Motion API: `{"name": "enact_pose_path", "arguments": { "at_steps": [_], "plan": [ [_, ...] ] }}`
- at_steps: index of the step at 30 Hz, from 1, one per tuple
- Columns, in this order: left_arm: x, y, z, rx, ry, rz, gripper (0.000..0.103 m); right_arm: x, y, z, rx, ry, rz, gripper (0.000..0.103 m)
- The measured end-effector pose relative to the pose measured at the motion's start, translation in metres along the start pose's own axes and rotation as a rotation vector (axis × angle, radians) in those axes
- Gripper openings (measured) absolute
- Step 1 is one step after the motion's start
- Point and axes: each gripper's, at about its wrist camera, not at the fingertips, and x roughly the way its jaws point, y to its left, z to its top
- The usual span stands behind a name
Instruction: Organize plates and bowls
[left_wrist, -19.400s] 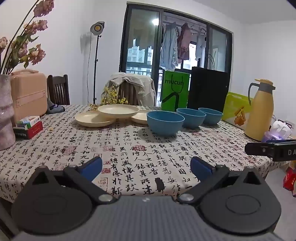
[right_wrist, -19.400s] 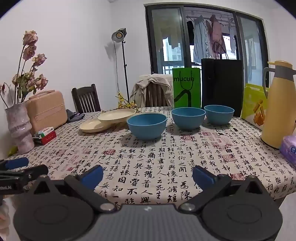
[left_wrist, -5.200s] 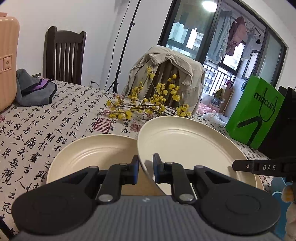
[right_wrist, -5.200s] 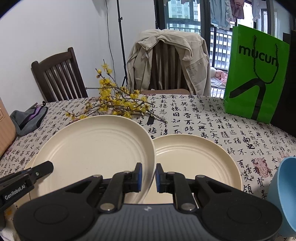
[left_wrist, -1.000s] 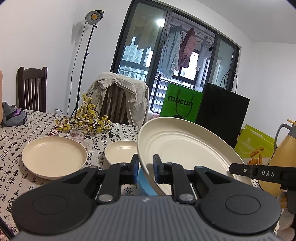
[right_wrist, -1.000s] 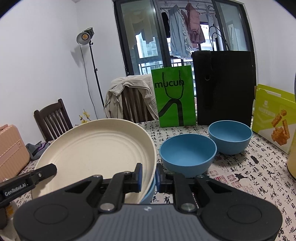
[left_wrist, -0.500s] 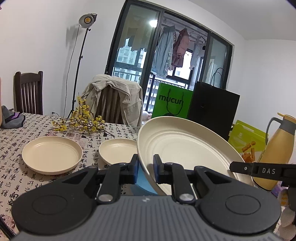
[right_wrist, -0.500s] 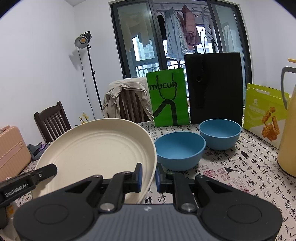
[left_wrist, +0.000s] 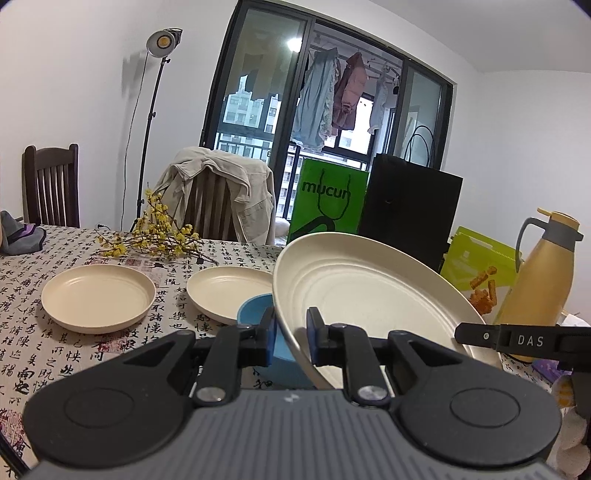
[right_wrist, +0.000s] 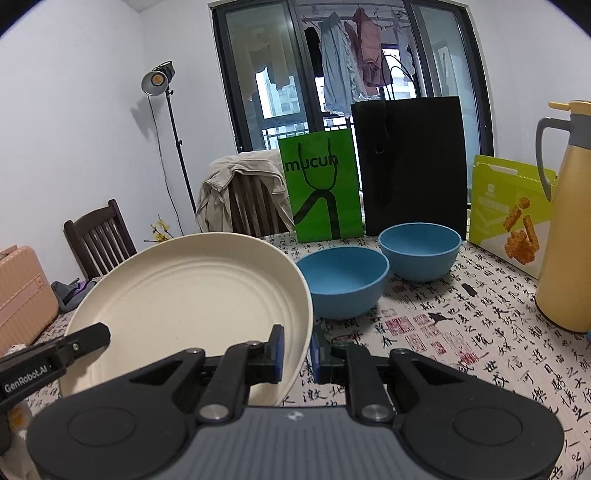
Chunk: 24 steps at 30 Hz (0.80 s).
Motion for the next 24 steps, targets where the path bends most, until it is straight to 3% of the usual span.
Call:
{"name": "enact_pose_path", "arguments": {
  "at_steps": [24],
  "plan": [
    [-0.007, -0.015, -0.039, 0.034, 0.069, -0.035, 0.019, -0.022, -0.020, -0.029, 0.005, 0.021, -0.017, 0.014]
  ]
}}
